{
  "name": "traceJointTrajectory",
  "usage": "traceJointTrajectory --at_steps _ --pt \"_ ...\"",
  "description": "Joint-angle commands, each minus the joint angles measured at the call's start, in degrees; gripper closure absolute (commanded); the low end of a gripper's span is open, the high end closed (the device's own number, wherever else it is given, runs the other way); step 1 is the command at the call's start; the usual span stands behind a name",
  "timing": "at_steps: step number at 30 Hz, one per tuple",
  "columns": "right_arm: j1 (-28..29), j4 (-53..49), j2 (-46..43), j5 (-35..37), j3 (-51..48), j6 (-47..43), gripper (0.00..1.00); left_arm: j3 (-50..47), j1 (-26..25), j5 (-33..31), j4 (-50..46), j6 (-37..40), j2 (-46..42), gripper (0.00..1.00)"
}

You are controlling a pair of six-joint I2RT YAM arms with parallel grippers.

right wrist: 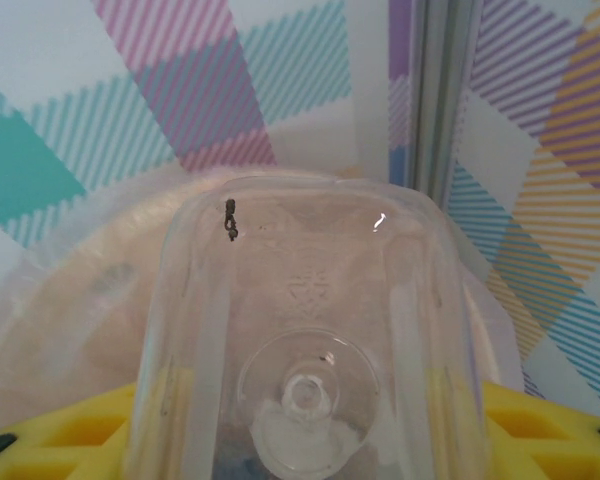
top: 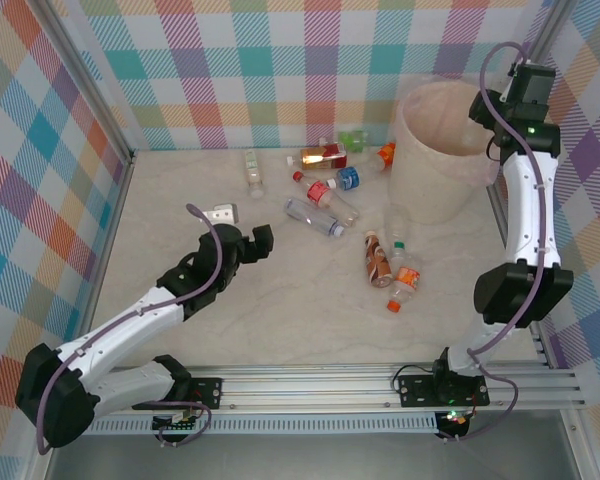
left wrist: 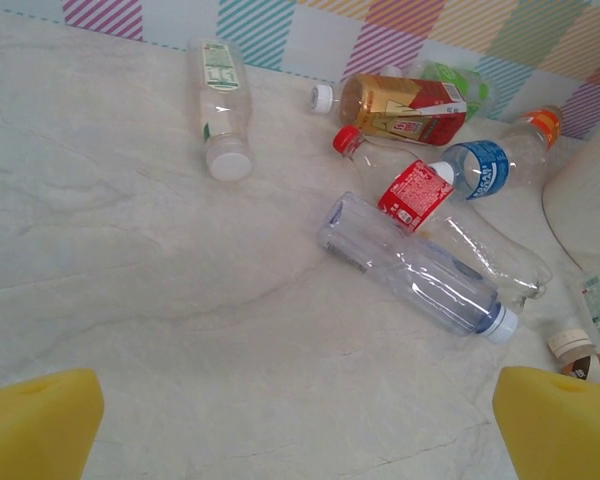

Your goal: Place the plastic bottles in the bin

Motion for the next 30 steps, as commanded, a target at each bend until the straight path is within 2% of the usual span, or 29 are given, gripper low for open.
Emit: traceJointTrajectory --at_steps 1,5,11,14,18,21,24,30 --pt "-0.6 -4.7 1.5 -1.6 2.6 -2.1 0.63 -1.5 0.8 -0.5 1.7 -1.4 -2.1 0.00" --pt "-1.3 -6.3 4.1 -4.3 3.9 -2.8 0.62 -1.8 1.3 -0.6 1.5 -1.9 -2.3 0.00" --pt "-1.3 -12.1 10.4 -9.7 11.0 -4.1 0.56 -1.6 1.8 -0.3 1.6 -2.8 -1.0 0.00" --pt "-1.3 -13.9 12.9 -10.2 14.2 -4.0 0.46 -1.3 2.0 0.2 1.6 -3.0 -0.2 0.00" --pt "-1.3 -16.8 15.6 -2.1 18.9 -1.7 0.31 -0.9 2.2 0.5 1.4 -3.1 0.5 0.00" --pt "-1.3 -18.0 15.9 1.2 20.6 -0.5 0.22 -0.8 2.4 0.5 1.4 -3.3 0.8 0.00" --pt "-1.3 -18.0 14.9 1.5 20.6 0.4 0.14 -0.7 2.5 0.7 1.5 -3.5 1.2 0.00" --pt "-1.3 -17.5 12.9 -1.7 19.7 1.3 0.05 -0.4 2.7 1.4 1.6 -3.8 2.3 0.00"
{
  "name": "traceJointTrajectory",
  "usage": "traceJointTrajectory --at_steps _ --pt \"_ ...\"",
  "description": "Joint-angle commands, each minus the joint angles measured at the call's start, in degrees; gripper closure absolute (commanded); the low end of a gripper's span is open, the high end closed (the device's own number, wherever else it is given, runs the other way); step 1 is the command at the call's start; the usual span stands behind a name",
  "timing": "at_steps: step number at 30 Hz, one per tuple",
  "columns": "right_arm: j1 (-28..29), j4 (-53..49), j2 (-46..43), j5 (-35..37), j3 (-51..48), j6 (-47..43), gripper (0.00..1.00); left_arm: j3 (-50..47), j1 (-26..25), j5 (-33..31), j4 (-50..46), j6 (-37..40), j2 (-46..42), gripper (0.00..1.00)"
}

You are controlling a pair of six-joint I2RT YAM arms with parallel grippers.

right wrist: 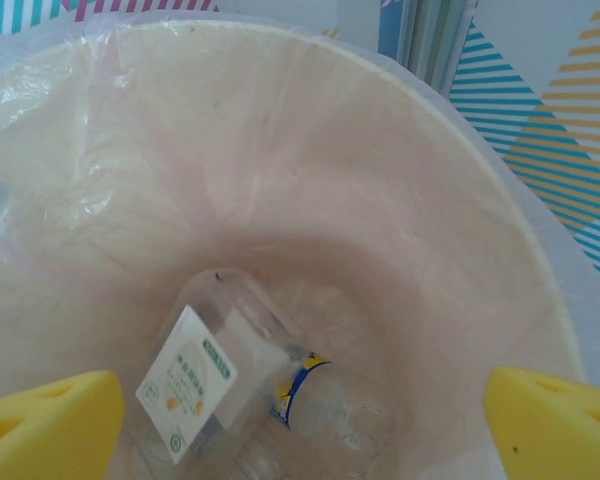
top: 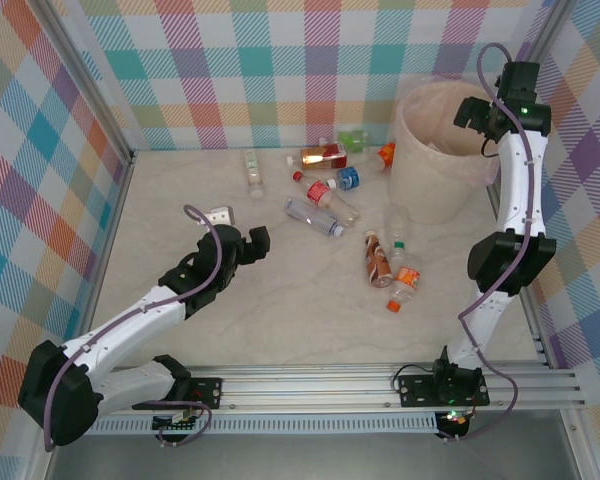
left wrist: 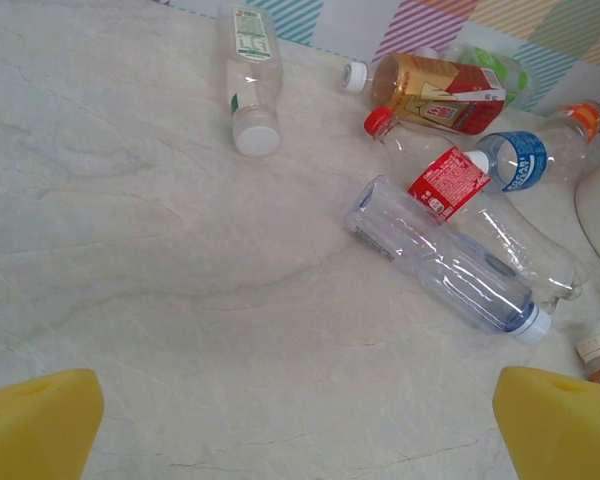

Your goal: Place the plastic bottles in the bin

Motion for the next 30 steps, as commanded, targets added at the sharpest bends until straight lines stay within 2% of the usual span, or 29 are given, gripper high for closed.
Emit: traceJointTrajectory --at_steps 1,6,9,13,16,23,26,30 --pt "-0.2 -0.5 -3.5 -1.8 0.6 1.2 0.04 1.0 0.7 0.5 1.6 -0.9 0.7 0.00" --pt "-0.3 1.2 -6.0 -7.6 -1.7 1.5 0.00 1.0 0.9 0.8 1.9 -1.5 1.3 0.00" --pt "-0.1 4.4 -8.9 -11.8 -5.8 1.1 0.00 1.0 1.0 0.8 1.9 -2.0 1.4 0.00" --pt "-0.1 7.0 -12.8 -13.3 -10.2 2.1 0.00 0.8 1.4 0.6 1.5 -3.7 1.7 0.00" --pt "0.2 7.1 -15.6 -18.0 -12.4 2.1 0.00 0.6 1.7 2.6 2.3 -4.0 2.0 0.00" --pt "1.6 12.0 -25.0 -24.9 -23.3 5.6 0.00 0.6 2.0 3.7 3.6 -6.6 3.4 0.00" --pt "2.1 14.7 -28.9 -30.0 -29.7 7.7 0.00 0.7 2.4 7.7 5.3 -6.5 4.1 0.00" --pt "4.7 14.7 -32.2 -32.5 -34.7 8.6 0.00 1.7 2.4 10.0 5.8 -7.8 5.4 0.00"
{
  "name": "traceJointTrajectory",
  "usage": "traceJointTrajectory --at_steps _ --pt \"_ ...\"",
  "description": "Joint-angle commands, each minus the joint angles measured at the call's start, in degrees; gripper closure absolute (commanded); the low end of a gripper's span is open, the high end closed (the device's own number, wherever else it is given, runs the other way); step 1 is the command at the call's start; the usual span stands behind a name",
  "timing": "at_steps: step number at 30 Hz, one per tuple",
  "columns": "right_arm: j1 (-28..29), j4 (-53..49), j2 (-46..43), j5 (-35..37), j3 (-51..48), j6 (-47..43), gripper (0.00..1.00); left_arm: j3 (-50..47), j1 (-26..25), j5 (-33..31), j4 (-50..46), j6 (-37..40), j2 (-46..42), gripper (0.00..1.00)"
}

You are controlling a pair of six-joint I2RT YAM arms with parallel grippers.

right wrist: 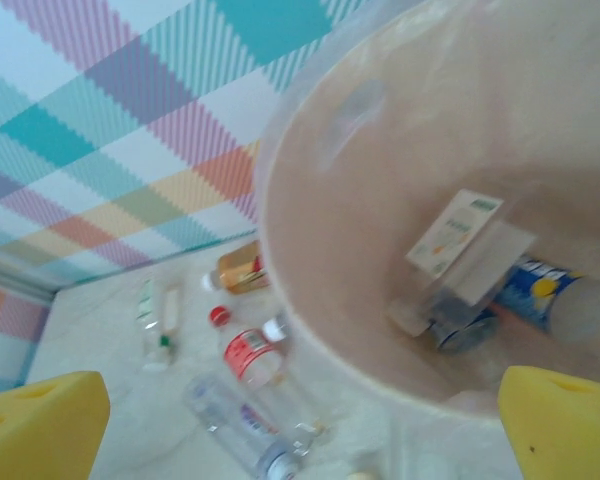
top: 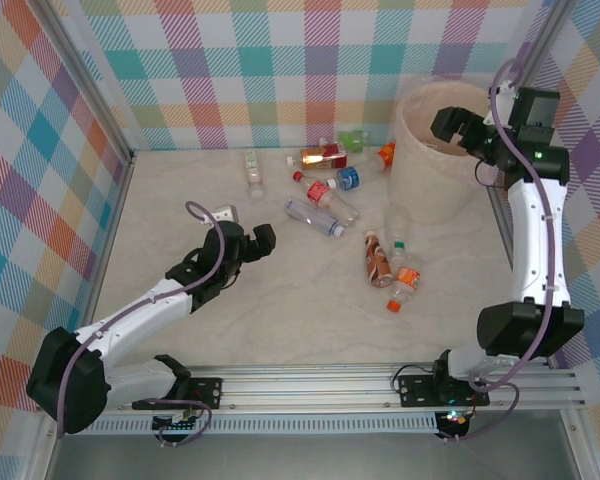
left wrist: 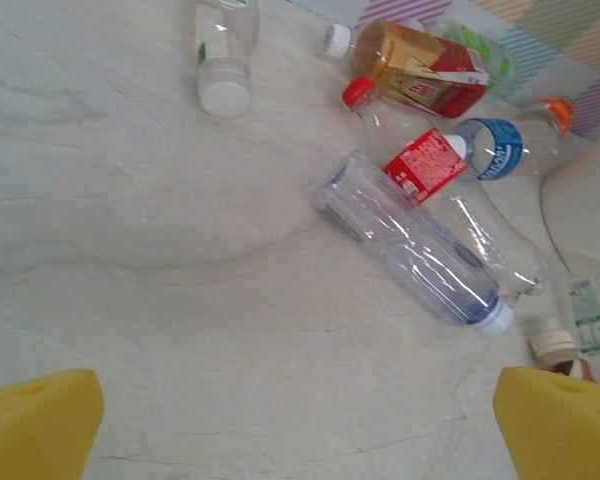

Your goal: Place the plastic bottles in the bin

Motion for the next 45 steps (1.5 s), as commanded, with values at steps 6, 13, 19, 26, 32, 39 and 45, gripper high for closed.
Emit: traceJointTrajectory --at_steps 6,13,19,26,32,39,45 --pt "8.0 2.6 -7.5 1.2 -14.9 0.8 0.00 2.6 0.6 2.2 1.6 -3.0 2.2 0.00" --pt "11.7 4.4 -11.4 7.1 -28.5 5.4 0.01 2.3 0.6 0.2 0.8 -4.4 2.3 0.00" --pt "15.5 1.5 -11.8 16.4 -37.6 9.6 0.00 2.4 0.7 -2.9 -0.6 -6.6 2.4 0.00" --pt "16.1 1.6 -12.1 19.4 -48.0 13.5 0.00 1.7 1.3 -3.0 -0.5 -9.7 2.6 0.00" --pt "17.6 0.3 -11.3 22.8 -51.9 16.5 0.00 1.6 1.8 -2.6 -0.5 -11.3 3.5 0.00" --pt "18.1 2.7 -11.7 27.3 -57.3 20.1 0.05 1.7 1.9 -2.9 -1.4 -12.0 3.5 0.00" --pt "18.1 8.4 -9.7 26.3 -60.5 20.1 0.19 1.6 2.0 -2.8 -1.2 -11.7 3.4 0.00"
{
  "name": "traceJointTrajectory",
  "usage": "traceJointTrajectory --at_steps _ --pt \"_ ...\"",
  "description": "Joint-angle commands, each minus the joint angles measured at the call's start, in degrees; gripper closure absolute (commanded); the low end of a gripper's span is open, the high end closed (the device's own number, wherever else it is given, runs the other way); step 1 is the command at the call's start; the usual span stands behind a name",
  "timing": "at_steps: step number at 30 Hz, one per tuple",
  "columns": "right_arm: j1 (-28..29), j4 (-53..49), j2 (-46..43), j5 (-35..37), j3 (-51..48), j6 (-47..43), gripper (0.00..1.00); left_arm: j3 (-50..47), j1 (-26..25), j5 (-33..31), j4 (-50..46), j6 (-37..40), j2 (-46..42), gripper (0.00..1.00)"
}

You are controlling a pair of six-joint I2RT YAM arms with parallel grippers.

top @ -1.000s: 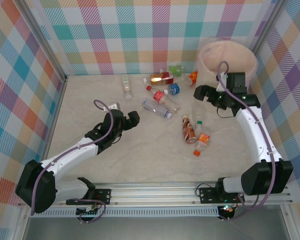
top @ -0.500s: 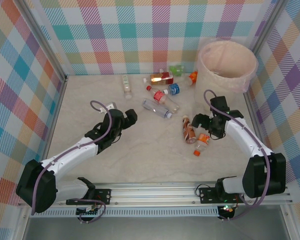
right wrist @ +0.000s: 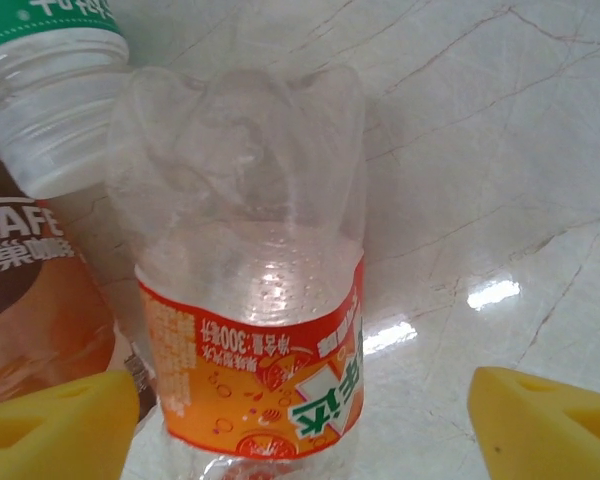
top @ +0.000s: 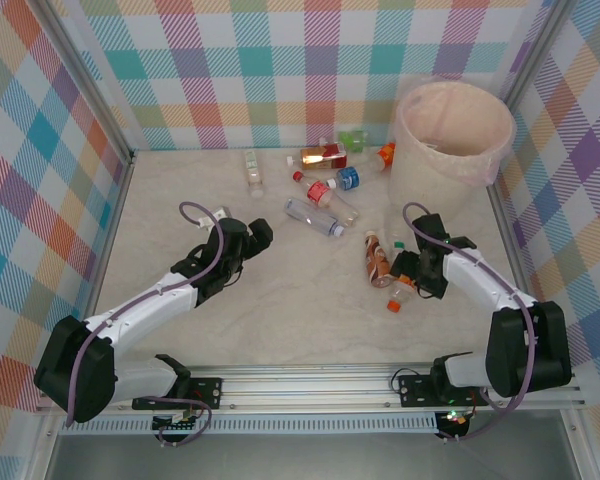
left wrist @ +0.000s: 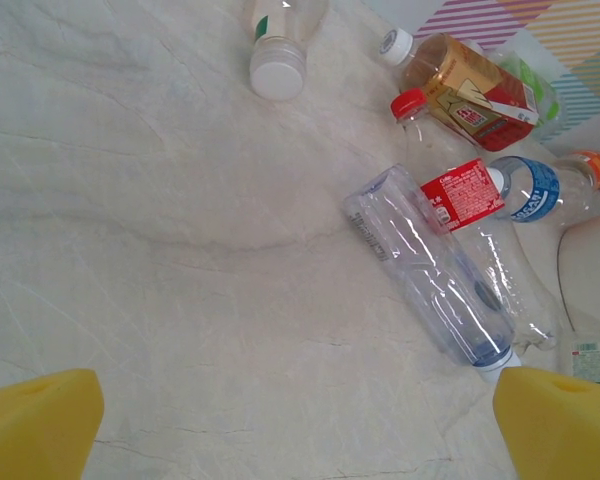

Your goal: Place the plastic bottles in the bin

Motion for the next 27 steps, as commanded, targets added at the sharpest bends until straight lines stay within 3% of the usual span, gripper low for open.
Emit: traceJointTrajectory --at_steps 1,4,13,27 --pt "0.2 5.6 1.6 -0.4 -1.7 0.5 0.21 1.0 0.8 -0.2 -0.2 -0.2 0.1 0.00" --pt "0.1 8.3 4.0 -1.8 -1.8 -0.2 0.26 1.4 0.8 1.2 -0.2 0.1 0.8 0.00" --pt "0.2 11.2 8.7 0.6 -2.5 0.5 0.27 1.6 0.8 1.5 -0.8 0.7 1.1 0.00" --pt "0.2 14.1 2.5 1.3 -6.6 2.1 0.46 1.9 0.9 1.3 -1.3 0.6 1.8 0.00"
